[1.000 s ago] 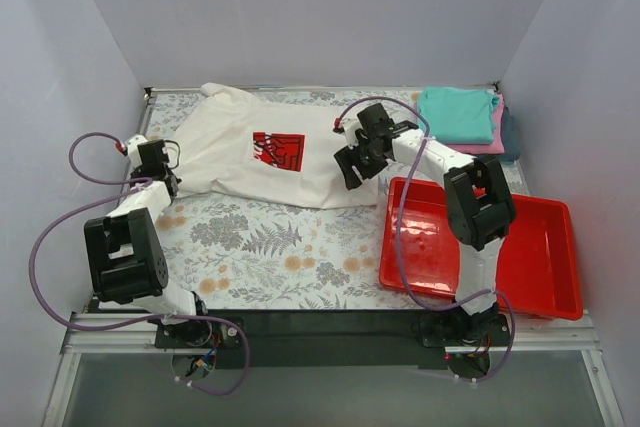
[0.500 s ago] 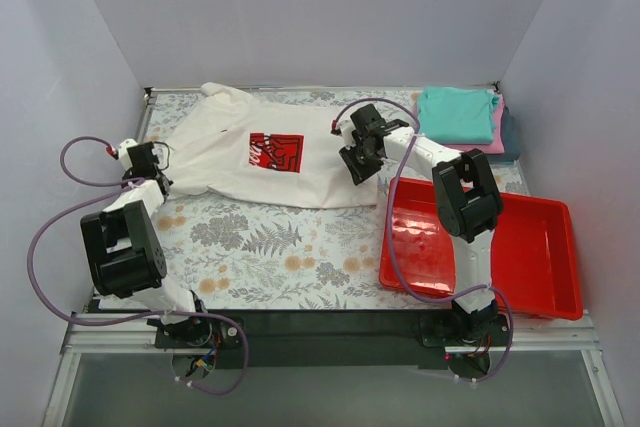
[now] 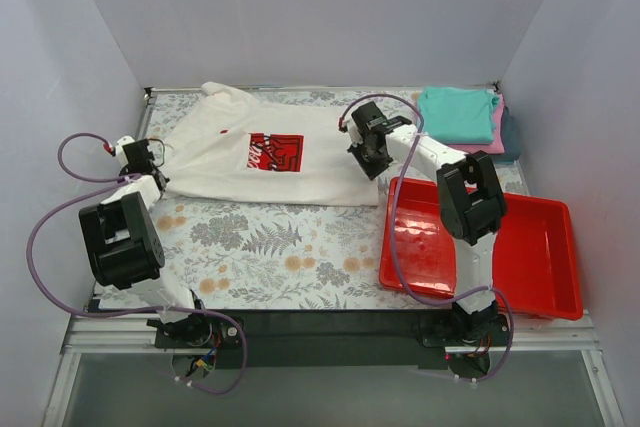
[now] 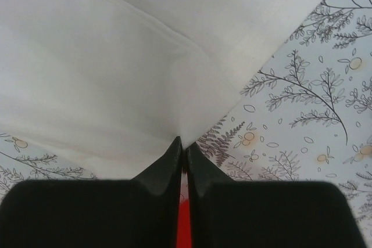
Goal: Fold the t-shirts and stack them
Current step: Fold the tshirt
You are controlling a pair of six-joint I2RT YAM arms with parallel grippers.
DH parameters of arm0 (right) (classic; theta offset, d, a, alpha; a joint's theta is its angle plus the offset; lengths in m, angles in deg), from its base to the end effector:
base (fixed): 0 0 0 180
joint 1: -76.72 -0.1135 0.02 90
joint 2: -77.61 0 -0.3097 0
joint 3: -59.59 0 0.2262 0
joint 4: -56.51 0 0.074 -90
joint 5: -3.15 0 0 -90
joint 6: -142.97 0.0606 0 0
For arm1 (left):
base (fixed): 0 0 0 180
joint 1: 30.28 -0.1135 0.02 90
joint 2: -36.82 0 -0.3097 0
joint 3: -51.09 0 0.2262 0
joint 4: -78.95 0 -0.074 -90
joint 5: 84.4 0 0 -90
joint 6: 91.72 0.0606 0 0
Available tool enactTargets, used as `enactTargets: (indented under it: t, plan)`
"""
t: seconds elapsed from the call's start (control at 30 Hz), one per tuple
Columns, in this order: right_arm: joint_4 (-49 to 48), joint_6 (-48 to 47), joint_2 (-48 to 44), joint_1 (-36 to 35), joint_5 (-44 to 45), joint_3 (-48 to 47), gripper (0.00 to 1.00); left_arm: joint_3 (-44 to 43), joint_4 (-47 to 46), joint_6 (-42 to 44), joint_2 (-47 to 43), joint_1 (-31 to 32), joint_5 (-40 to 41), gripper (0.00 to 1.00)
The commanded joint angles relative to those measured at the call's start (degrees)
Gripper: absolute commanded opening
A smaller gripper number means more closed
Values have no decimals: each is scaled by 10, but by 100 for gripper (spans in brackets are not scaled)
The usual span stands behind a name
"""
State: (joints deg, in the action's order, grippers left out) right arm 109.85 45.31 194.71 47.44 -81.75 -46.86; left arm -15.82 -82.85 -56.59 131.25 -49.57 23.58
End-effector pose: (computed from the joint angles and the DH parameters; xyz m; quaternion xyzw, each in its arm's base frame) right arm 0.3884 0.2116 0.2266 -0.2989 0.9264 -0.0004 0.2290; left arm 0.3114 0.1288 0.2235 -0.5986 0.6944 0.0241 0.3987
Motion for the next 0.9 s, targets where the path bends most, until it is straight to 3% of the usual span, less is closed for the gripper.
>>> enactTargets:
  t: [0.0, 0.07, 0.1, 0.17, 0.2, 0.23, 0.27, 0.4, 0.6, 0.77, 0.87]
  plan:
    - [35, 10, -30, -2, 55, -21, 1, -19, -2, 9, 0, -5, 10, 0]
    - [41, 12, -35, -1, 68, -17, 6, -19, 0, 9, 0, -4, 8, 0]
    - [44, 12, -36, -2, 70, -17, 17, -19, 3, 7, -3, -4, 7, 0]
    - [55, 13, -39, -1, 73, -14, 25, -23, 7, 6, -4, -4, 1, 0]
    - [57, 14, -41, -1, 76, -12, 38, -23, 11, 3, -6, -4, 1, 1]
    - [62, 18, -43, -1, 81, -8, 42, -24, 14, 1, -10, -4, 3, 7]
    - [62, 19, -49, -1, 91, -6, 47, -24, 16, -1, -14, -5, 5, 24]
    - [59, 20, -70, -1, 82, -9, 51, -13, 14, -15, -63, -4, 0, 39]
    - [0, 12, -79, -5, -30, -17, 52, 18, -25, -16, -153, 57, -17, 47]
    - [-98, 24, -72, -10, -157, 9, 53, 6, -52, -19, -144, 123, -57, 52]
    - [-141, 30, -59, -24, -175, 17, 52, -2, -66, -29, -116, 163, -101, 53]
